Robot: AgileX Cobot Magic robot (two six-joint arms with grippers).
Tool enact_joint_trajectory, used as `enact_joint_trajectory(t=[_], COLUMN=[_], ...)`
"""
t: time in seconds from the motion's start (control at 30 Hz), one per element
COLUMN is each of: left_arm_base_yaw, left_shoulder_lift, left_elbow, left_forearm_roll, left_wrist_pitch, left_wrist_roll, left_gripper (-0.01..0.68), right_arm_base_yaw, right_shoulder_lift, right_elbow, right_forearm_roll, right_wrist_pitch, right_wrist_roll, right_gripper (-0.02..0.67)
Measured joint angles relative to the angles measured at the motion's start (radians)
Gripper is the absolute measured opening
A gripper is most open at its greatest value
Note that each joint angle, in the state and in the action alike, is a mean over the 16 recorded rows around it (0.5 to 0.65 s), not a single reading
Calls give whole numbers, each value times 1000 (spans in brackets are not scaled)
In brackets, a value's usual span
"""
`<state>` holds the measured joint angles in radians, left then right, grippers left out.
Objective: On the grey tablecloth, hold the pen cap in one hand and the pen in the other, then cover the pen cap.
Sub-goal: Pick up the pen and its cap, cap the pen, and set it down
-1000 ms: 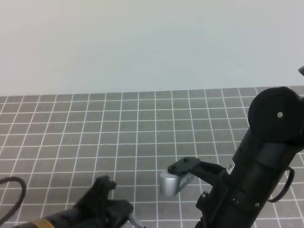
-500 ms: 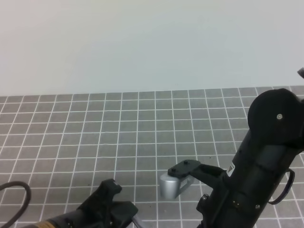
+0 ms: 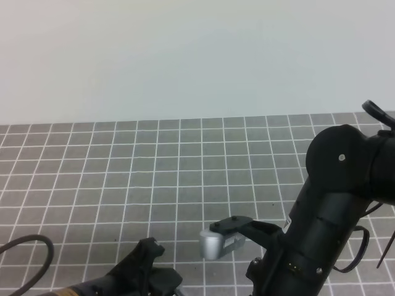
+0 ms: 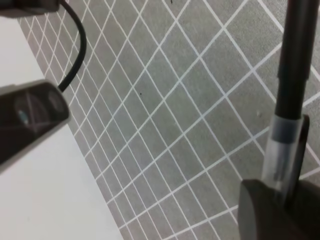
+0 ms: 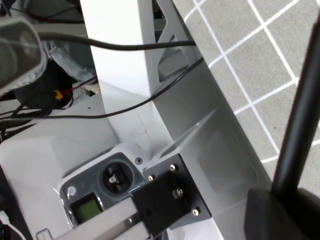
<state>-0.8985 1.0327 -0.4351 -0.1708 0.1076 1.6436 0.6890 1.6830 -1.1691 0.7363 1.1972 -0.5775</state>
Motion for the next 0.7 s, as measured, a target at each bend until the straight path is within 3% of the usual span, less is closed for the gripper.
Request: enact_joint_trajectory(t=[0.7], left_arm_base_yaw=[-2], left_shoulder_lift=[0], left_elbow=[0], left_forearm_roll=[-9], left_wrist_pitch=[9], left_wrist_roll=[-4], left_gripper=[76], right_arm_base_yaw=[0], right_shoulder_lift=[2], right_elbow=[0], right_forearm_roll=[17], right_wrist_pitch=[-57], right_wrist_roll=[1], right_gripper=[69])
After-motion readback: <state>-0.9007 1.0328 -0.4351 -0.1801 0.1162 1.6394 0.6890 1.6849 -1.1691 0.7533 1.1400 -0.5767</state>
